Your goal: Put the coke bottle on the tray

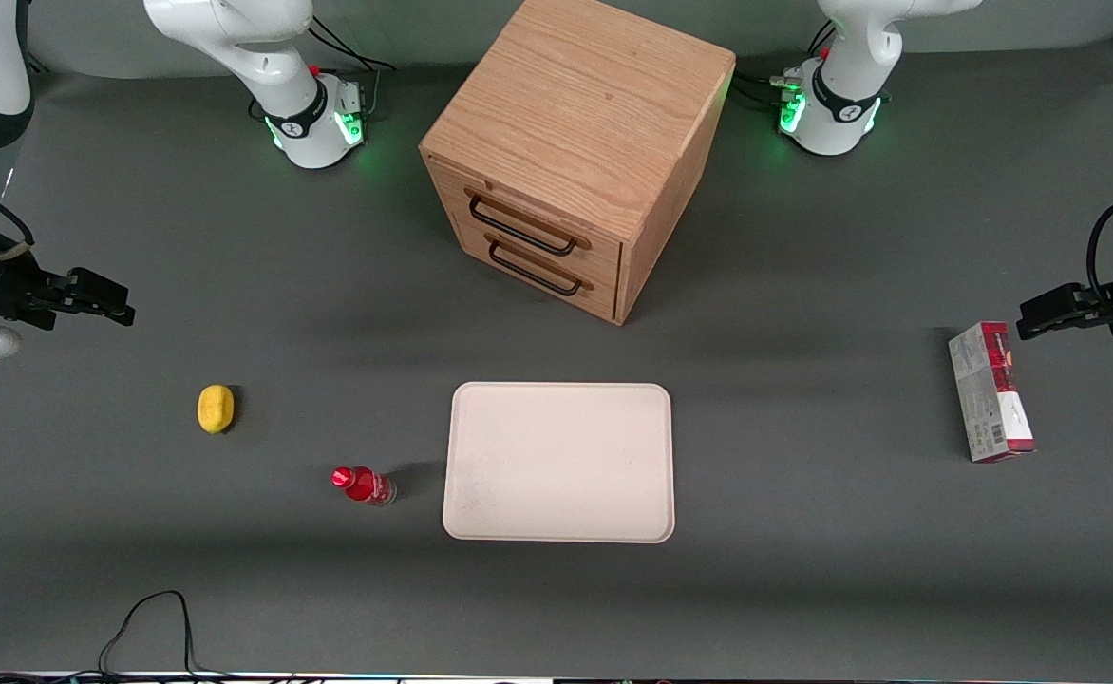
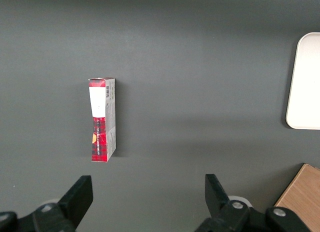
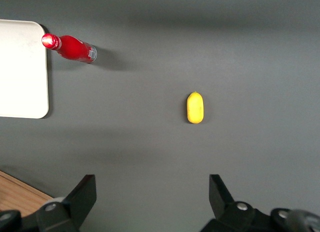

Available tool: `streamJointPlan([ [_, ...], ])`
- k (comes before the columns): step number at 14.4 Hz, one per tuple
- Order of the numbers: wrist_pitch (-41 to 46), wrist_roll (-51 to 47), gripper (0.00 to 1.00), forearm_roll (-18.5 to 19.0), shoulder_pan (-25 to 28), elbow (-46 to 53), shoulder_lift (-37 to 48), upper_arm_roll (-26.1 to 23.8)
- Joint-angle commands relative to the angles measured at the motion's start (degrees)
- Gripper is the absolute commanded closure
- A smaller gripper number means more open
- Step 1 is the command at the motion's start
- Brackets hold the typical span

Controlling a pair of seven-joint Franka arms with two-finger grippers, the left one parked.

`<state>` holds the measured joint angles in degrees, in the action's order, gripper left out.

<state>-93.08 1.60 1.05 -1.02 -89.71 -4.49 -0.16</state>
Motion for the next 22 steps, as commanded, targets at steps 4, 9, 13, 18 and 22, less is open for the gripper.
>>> streamJointPlan([
  [4,1.93,1.21,0.00,-0.26,-0.13,1.82,-0.26,-0.10],
  [9,1.85,0.86,0.00,-0.44,0.05,3.04,-1.91,-0.89],
  [13,2.20,-0.81,0.00,-1.40,6.01,19.09,-14.29,-1.60],
  [18,4.92,-5.47,0.00,-0.27,13.38,39.66,-30.90,-2.65],
  [22,2.73,-7.05,0.00,0.88,14.46,42.86,-34.80,-2.83],
])
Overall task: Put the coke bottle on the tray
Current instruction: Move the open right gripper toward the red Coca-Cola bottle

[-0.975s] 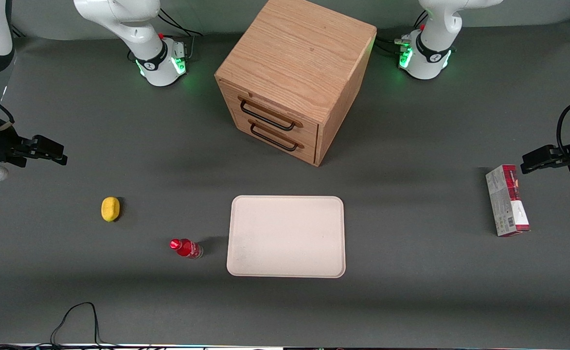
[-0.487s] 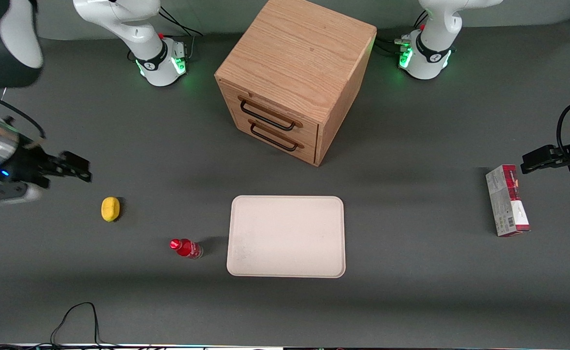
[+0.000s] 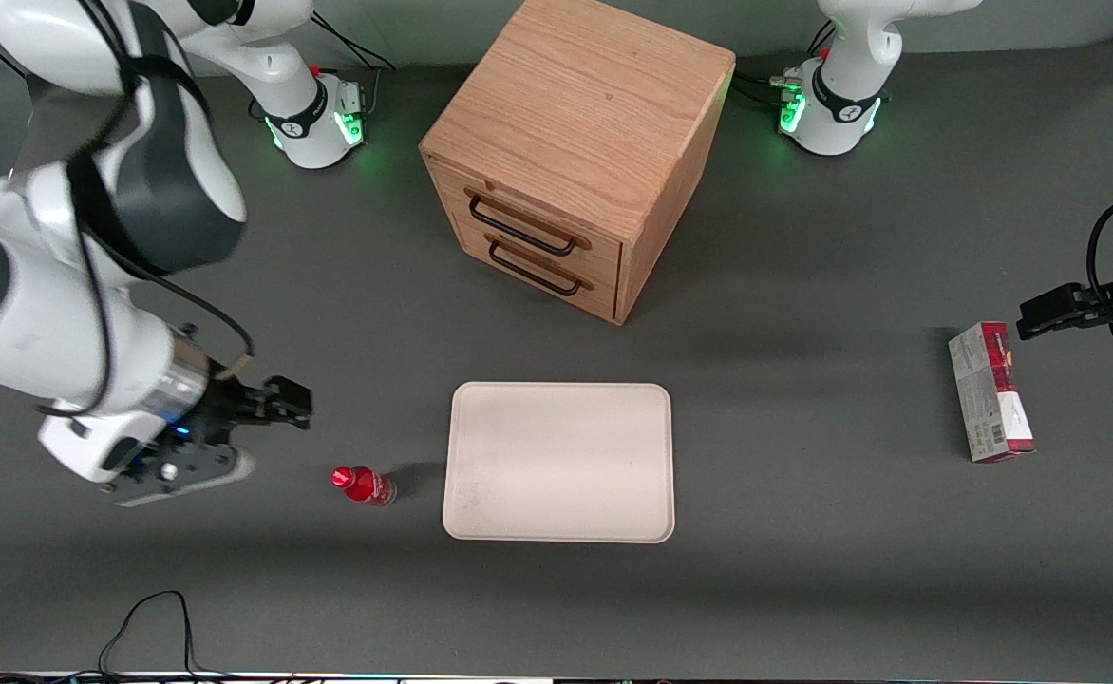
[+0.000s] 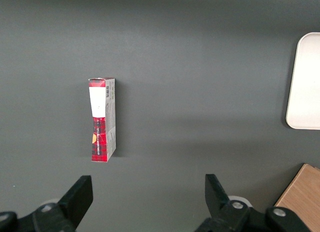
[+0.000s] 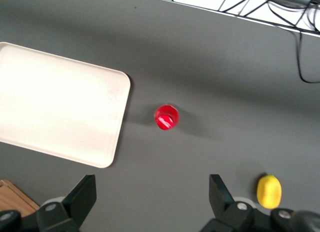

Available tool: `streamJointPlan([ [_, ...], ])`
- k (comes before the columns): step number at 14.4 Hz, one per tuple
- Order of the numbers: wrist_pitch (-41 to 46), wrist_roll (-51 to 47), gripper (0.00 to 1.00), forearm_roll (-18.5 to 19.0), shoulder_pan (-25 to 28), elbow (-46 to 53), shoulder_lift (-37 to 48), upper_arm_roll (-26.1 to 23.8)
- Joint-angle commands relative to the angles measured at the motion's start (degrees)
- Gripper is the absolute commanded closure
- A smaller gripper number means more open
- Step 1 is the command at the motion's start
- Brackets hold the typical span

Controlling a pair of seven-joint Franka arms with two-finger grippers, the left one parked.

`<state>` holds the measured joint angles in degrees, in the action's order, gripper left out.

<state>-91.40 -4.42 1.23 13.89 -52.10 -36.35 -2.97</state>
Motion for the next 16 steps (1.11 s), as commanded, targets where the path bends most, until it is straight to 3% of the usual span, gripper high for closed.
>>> streamJointPlan([
  [1,0.88,-1.03,0.00,0.71,-0.45,5.26,-2.93,0.24],
  [8,-0.44,-10.95,0.00,0.45,-0.53,4.38,-5.57,0.33],
  [16,-4.92,-10.53,0.00,0.44,-0.18,2.89,-10.48,0.33],
])
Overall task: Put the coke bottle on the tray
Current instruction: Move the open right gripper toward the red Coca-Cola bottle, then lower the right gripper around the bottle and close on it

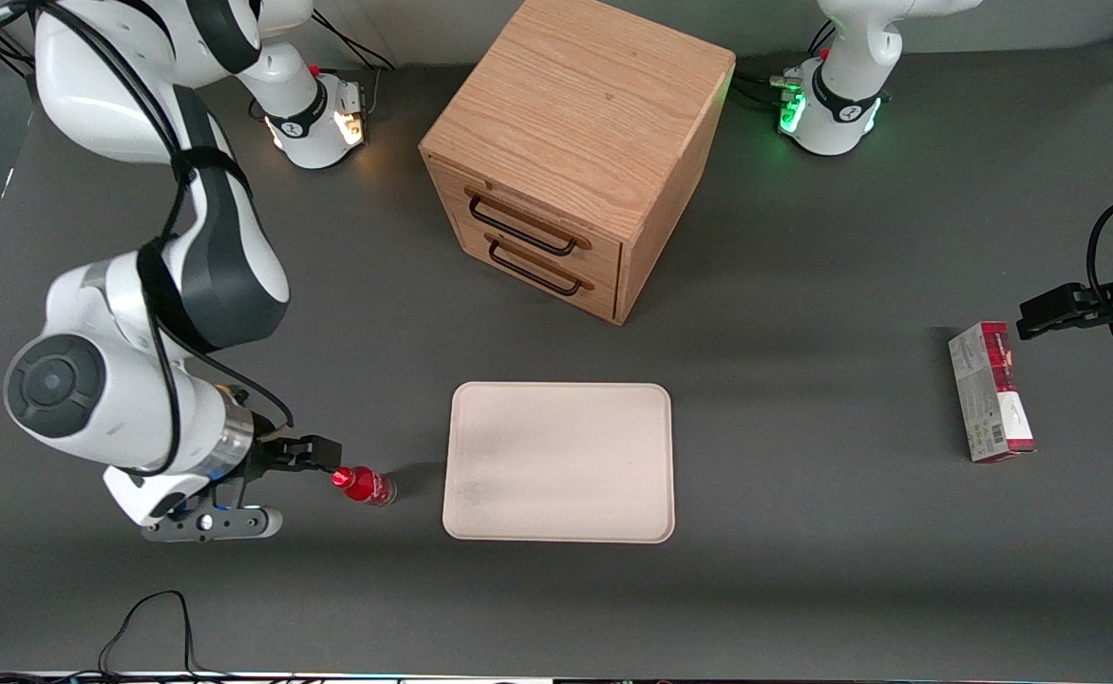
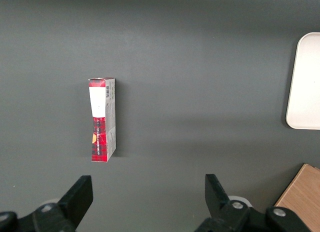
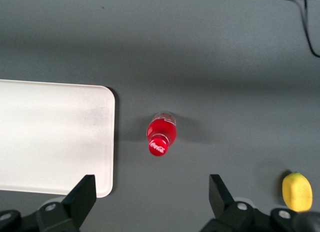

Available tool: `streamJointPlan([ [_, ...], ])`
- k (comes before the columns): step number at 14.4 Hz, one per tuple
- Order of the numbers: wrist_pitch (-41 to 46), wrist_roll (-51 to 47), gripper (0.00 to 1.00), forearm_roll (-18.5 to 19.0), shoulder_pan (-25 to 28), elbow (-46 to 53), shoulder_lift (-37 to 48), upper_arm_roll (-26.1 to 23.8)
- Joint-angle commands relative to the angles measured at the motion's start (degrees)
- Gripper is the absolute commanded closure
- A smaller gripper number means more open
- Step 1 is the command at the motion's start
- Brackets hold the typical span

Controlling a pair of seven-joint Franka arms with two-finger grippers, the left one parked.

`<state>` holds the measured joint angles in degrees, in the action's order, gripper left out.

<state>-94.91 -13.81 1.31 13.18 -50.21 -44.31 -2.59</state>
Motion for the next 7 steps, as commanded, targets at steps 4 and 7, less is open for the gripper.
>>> streamJointPlan([
  [4,-3.68,-0.86,0.00,0.28,0.44,-1.63,-5.17,-0.04],
  [7,-8.25,-0.86,0.00,0.19,0.44,-6.82,-4.46,-0.13],
])
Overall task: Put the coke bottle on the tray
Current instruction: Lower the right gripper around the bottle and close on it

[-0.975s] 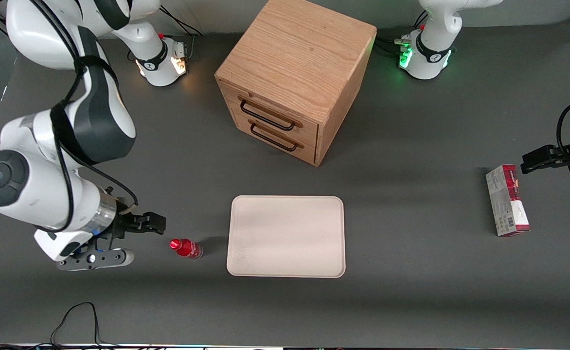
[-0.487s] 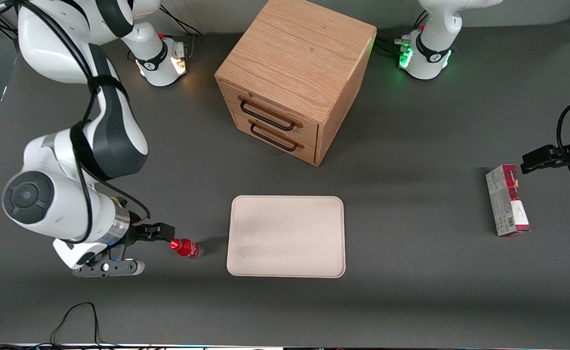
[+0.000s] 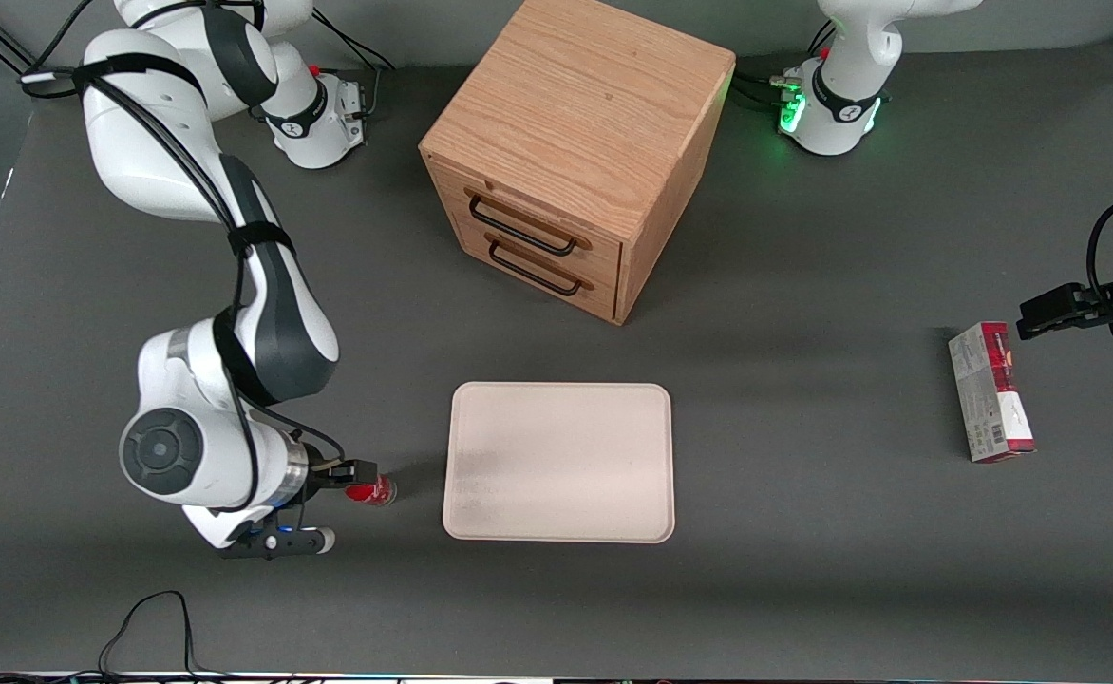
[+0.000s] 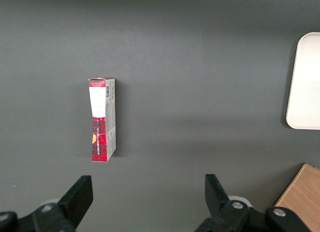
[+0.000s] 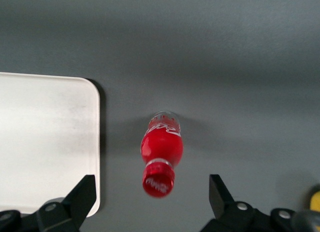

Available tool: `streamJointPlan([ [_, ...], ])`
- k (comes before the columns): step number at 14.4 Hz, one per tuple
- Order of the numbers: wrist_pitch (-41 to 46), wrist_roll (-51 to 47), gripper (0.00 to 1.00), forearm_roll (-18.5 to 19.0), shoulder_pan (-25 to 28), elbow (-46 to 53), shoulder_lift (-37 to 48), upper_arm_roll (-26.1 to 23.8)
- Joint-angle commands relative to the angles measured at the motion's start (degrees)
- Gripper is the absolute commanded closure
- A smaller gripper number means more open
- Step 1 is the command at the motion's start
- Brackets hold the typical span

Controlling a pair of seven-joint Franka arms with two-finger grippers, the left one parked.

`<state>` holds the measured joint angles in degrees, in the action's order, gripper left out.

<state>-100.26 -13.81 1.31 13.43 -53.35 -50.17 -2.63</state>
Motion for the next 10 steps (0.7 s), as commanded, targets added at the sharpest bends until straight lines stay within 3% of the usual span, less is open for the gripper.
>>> streamJointPlan([
  [1,-4.41,-0.86,0.00,0.10,0.10,-5.35,1.48,-0.10],
  [10,-11.89,-0.86,0.00,0.10,-0.08,-16.44,6.49,-0.01],
])
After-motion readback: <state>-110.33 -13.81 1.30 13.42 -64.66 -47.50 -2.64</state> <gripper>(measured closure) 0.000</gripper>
